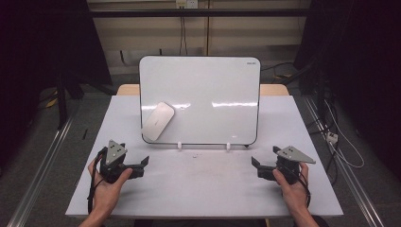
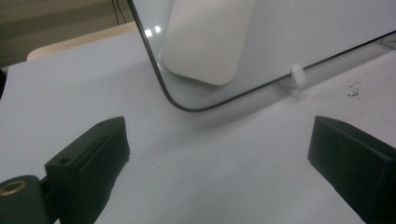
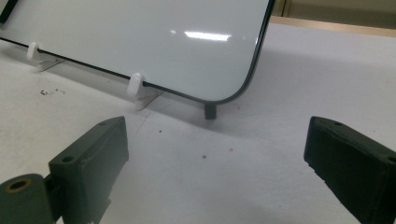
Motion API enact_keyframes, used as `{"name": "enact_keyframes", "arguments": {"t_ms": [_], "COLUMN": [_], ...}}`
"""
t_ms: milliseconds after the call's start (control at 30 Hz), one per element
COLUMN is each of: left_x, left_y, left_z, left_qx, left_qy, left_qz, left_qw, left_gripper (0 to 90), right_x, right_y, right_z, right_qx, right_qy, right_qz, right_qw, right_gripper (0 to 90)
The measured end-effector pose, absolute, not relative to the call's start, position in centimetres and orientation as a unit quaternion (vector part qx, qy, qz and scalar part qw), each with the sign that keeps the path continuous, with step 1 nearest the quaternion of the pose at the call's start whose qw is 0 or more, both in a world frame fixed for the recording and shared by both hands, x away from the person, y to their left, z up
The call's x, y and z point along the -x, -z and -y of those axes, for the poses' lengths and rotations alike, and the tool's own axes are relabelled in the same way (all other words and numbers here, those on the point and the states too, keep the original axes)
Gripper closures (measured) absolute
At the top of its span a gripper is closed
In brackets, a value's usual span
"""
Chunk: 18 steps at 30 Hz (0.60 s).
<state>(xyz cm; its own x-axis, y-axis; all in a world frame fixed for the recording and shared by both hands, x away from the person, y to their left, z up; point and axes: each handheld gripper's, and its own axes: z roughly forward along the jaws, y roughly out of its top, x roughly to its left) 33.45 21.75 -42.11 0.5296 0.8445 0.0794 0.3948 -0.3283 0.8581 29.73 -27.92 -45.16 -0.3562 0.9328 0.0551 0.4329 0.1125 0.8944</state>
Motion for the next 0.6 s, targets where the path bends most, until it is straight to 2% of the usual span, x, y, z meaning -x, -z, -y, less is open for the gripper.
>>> {"name": "enact_keyframes", "arguments": {"t_ms": [300,600], "left_x": [-32.6,-32.1], "left_y": [42.9,43.1], "left_z": [-22.4,-22.5], "left_qx": [-0.749,-0.752], "left_qy": [-0.285,-0.273], "left_qz": [-0.412,-0.416], "left_qw": [0.434,0.432], "left_gripper": [5.6,5.5], "right_x": [-29.8,-29.6], "right_y": [45.1,45.1], "right_z": [28.0,28.1], "right_qx": [-0.492,-0.49], "right_qy": [-0.447,-0.45], "right_qz": [-0.692,-0.692], "right_qw": [0.281,0.279], "right_gripper": [6.4,6.4]}}
